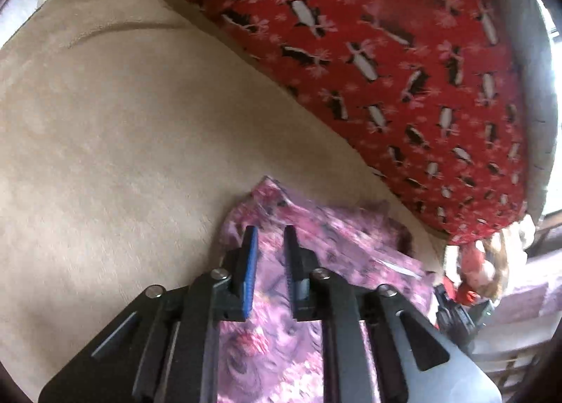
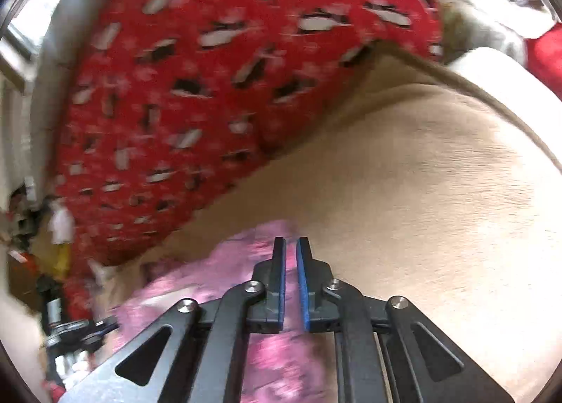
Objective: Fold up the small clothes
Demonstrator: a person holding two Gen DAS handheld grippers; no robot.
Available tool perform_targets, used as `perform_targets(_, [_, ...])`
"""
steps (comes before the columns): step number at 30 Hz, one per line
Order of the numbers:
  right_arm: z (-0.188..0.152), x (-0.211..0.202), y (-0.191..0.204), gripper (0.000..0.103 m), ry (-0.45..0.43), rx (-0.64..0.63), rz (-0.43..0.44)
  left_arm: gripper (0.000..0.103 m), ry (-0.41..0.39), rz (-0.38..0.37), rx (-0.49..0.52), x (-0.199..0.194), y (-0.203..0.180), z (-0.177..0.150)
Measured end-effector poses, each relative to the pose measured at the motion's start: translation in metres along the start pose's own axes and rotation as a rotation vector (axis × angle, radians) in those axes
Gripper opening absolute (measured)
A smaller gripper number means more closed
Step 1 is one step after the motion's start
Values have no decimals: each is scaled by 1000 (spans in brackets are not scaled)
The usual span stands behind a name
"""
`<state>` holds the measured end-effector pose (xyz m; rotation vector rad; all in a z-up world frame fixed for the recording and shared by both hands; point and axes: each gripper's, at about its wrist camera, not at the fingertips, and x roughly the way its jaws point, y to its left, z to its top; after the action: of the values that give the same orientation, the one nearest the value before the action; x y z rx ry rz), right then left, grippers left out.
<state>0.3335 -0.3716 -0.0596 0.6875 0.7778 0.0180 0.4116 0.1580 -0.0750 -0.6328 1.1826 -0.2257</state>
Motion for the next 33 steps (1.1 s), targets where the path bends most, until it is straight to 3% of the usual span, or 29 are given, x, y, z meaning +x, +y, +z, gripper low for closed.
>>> perform_targets(2, [0, -1, 10, 27, 12, -27, 34, 41, 1, 3, 7, -2, -2, -3])
perform_targets(3, [0, 2, 17, 40, 28, -48, 37, 44, 4, 2, 15, -5, -1, -5])
perform_targets(4, [0, 5, 24, 46, 32, -63, 24, 44, 10, 2, 27, -4, -3, -8])
perform_targets(6, [-2, 14, 36, 47, 50, -95, -6, 44, 19, 7, 38, 0, -7, -12])
perform_targets(8, [-6, 34, 50, 41, 96, -142, -71, 44, 29, 13, 39, 7, -13, -12])
perform_targets(9, [-12, 45, 56, 12, 127, -194, -135, 44, 30, 18, 49, 8, -16, -13])
perform_targets(10, [-15, 51, 63, 2, 153, -243, -162, 44, 20, 29, 64, 7, -20, -13])
perform_targets(12, [-16, 47, 72, 2, 108, -307, -179, 44, -26, 45, 96, 3, -25, -10])
perform_targets(15, [2, 22, 53, 1, -40, -150, -83, 44, -64, 127, 100, 10, -21, -5])
perform_targets(17, [8, 33, 37, 2, 18, -97, -125, 43, -22, 203, 75, 25, -11, 0])
perform_targets(19, [6, 42, 27, 3, 89, -91, -153, 42, -8, 169, 36, 25, 0, 2])
perform_targets(22, [3, 18, 11, 13, 29, 14, -46, 41, -19, 72, 8, 7, 8, -2])
perform_targets(23, [2, 8, 3, 19, 10, 50, -4, 41, -21, 31, 15, -1, 8, -7])
perform_targets(25, [-3, -2, -8, 47, 1, 96, 22, 42, -27, -27, 43, -12, 2, -18])
perform_targets(27, [-13, -2, -16, 49, 22, 110, -1, 42, -17, -93, 72, -17, -8, -34])
perform_targets(29, [-23, 7, -14, 36, 96, 108, 14, 43, -3, -82, 105, -13, -17, -44])
perform_targets(30, [-27, 3, -8, 4, 103, 87, 54, 43, -3, -33, 141, -9, -23, -51])
perform_targets(31, [-32, -2, -1, 5, 93, 40, 96, 43, -3, 13, 162, -3, -26, -55])
perform_targets(33, [-38, -21, 10, 4, -8, -56, 66, 42, 9, 88, 172, 11, -25, -57])
